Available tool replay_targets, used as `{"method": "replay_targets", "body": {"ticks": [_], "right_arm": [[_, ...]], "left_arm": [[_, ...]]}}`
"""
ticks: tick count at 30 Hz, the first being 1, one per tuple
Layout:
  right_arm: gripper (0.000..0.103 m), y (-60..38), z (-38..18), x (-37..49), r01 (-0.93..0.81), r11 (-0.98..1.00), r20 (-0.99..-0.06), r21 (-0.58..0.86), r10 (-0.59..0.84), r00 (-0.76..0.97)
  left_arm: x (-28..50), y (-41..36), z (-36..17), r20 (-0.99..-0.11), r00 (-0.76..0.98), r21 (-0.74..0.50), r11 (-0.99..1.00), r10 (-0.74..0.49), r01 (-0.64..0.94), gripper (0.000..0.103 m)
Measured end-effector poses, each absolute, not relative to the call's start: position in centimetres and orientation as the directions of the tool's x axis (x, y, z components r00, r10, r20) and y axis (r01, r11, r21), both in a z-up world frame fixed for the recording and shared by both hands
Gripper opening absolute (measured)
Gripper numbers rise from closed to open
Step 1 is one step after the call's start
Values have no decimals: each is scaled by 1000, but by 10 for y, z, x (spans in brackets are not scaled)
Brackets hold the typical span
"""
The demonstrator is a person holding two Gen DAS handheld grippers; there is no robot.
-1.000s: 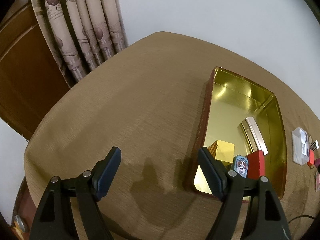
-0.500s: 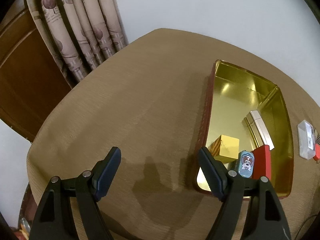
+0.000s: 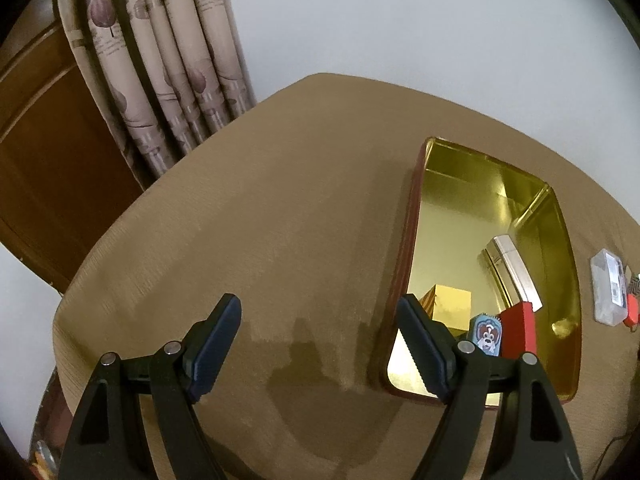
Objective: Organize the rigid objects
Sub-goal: 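Move the right gripper to the clear box with red contents and grasp it, then reach the left gripper to the clear barcode-labelled box and grasp it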
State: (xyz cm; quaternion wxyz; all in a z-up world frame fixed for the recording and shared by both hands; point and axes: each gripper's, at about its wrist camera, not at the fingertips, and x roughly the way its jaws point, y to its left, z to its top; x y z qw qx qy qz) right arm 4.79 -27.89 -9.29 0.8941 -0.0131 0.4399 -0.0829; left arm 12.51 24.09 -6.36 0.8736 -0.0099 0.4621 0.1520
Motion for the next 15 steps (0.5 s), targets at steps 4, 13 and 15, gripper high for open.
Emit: {"method": "replay_targets", "body": {"ticks": [4,13,15], "right_arm": [[63,-278,-94,43,153,987,-775,-53,-137,616],[63,-263,-92,29,218,975,-771,-51,-177,612],[63,-266,-92,26,226,973,-769,-52,-183,612]], "left_arm": [[125,241,-65,-811,522,133,952,265,-277,77],[126,200,-65,-808,535,189,968,248,-163,77],[125,184,-64,-812,538,193,974,225,-116,77]]}}
